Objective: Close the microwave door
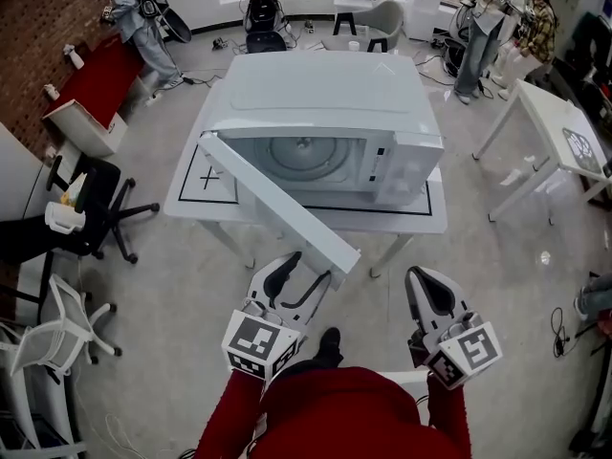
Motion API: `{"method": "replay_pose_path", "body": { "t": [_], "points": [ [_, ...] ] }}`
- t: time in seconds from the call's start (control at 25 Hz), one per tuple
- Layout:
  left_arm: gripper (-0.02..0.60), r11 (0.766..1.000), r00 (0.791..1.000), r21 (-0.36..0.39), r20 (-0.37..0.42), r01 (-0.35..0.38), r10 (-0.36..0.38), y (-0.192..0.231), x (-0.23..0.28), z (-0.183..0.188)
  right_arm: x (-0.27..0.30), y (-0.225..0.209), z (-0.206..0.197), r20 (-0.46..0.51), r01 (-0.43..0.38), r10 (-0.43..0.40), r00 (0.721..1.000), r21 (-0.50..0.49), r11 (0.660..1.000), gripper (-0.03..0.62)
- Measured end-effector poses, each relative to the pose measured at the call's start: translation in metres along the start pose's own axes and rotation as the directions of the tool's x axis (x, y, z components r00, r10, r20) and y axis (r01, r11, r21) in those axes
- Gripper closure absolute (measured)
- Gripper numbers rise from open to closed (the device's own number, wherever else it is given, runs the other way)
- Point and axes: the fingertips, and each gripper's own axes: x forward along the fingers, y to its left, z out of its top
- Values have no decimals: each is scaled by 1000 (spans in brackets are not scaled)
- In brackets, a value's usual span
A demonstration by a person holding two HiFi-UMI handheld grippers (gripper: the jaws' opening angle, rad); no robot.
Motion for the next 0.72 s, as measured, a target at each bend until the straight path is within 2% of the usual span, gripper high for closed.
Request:
{"method": "replay_pose_path", "body": {
  "t": [0.48,0.72],
  "points": [
    [354,999,999,-34,-2,41,-42,6,43,5,8,-18,1,-9,37,-37,999,2,999,579],
    [354,999,999,-24,-4,49,-49,10,63,11,7,-26,5,7,68,-68,998,7,998,579]
  ]
}}
